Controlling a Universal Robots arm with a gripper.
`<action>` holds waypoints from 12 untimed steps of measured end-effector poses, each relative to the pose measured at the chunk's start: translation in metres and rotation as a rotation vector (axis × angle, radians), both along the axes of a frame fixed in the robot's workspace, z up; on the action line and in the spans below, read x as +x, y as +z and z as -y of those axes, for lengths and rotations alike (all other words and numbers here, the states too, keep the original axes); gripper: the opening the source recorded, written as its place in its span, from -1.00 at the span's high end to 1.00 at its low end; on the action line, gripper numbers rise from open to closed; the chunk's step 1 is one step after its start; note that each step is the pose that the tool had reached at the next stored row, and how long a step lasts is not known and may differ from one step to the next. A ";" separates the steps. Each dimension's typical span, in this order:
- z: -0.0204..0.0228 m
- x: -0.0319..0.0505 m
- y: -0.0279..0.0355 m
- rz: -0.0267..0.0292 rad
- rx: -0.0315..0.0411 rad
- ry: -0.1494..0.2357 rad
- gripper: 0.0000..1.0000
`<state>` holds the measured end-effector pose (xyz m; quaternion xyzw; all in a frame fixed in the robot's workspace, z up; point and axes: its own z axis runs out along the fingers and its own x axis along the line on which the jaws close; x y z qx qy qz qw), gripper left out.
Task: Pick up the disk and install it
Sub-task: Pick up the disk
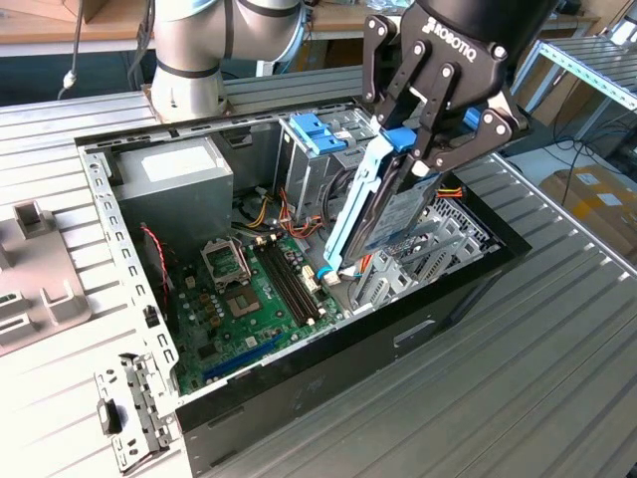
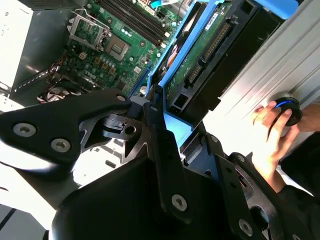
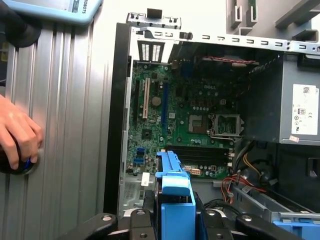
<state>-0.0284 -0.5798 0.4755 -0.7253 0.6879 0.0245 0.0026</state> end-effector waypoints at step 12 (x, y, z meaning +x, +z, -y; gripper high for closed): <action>0.0120 0.0108 -0.0008 -0.0001 0.0000 0.000 0.26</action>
